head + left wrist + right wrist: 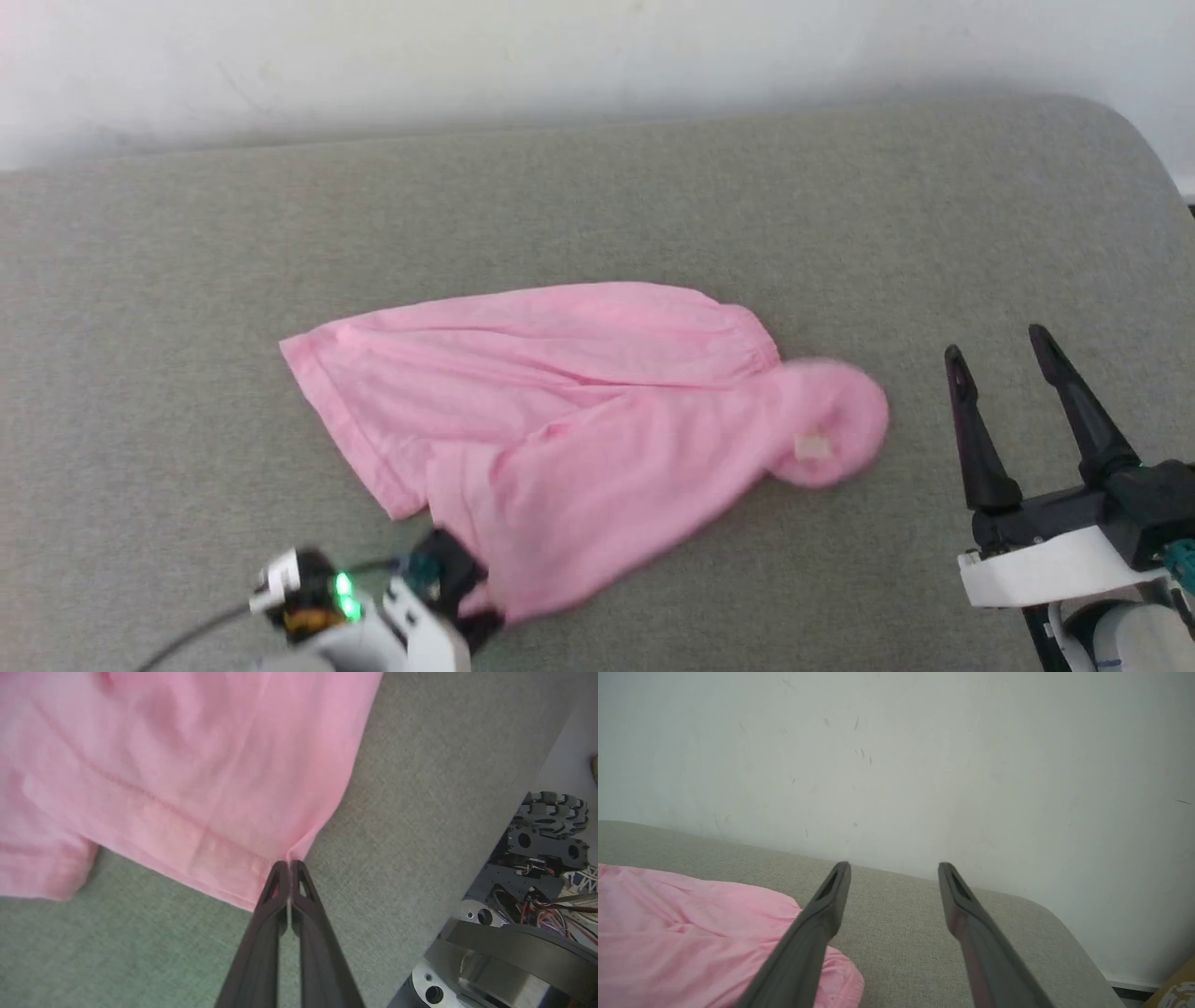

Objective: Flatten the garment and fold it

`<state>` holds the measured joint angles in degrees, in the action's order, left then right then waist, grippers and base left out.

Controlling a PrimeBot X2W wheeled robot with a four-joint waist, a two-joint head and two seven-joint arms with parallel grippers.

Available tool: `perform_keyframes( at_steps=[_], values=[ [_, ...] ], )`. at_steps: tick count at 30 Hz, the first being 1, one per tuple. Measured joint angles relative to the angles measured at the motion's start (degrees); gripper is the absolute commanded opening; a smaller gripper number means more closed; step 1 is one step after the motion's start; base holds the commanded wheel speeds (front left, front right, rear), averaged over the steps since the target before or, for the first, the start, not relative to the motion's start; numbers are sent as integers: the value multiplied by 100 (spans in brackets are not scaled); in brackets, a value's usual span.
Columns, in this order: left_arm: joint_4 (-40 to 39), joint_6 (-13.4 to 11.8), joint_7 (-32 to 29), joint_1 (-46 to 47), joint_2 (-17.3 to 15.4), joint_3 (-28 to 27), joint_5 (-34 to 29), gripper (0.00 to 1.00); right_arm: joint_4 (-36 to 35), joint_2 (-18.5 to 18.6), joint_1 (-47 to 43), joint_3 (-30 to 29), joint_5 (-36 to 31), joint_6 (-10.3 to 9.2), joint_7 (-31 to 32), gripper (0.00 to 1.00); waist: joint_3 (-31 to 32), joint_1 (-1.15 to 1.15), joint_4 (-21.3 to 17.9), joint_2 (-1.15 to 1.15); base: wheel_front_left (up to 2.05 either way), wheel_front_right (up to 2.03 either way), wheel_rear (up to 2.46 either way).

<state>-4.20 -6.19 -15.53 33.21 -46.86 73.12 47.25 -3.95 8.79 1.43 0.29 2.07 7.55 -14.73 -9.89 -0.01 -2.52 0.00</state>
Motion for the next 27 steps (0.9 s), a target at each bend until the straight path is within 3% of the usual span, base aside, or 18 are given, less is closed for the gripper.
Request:
perform_keyframes(
  at_steps=[6,13,14,15,22,27],
  values=[
    [199,-56,-55,-1196,138,-11,-86,0,81,23,-116,-23,13,-1,0,100,228,0,141,0,0,0,0],
    [417,-155,100,-1608,219,-88,-85,0,136,68,-239,-93,21,0,0,100,325,1,266,0,0,0,0],
    [406,-236,286,-1647,221,-163,-96,96,133,99,-238,-104,20,0,0,100,346,1,288,0,0,0,0],
    [385,-318,431,-1659,210,-242,-101,100,126,142,-237,-103,19,-1,0,100,369,1,311,0,0,0,0],
    [-263,-847,1411,-1537,32,-942,-304,100,80,614,51,-109,-10,0,0,100,541,2,521,0,0,0,0],
    [-285,-1911,2561,-1322,49,-1695,-842,100,325,1138,623,389,22,0,0,100,619,1,678,0,0,0,0]
  ],
)
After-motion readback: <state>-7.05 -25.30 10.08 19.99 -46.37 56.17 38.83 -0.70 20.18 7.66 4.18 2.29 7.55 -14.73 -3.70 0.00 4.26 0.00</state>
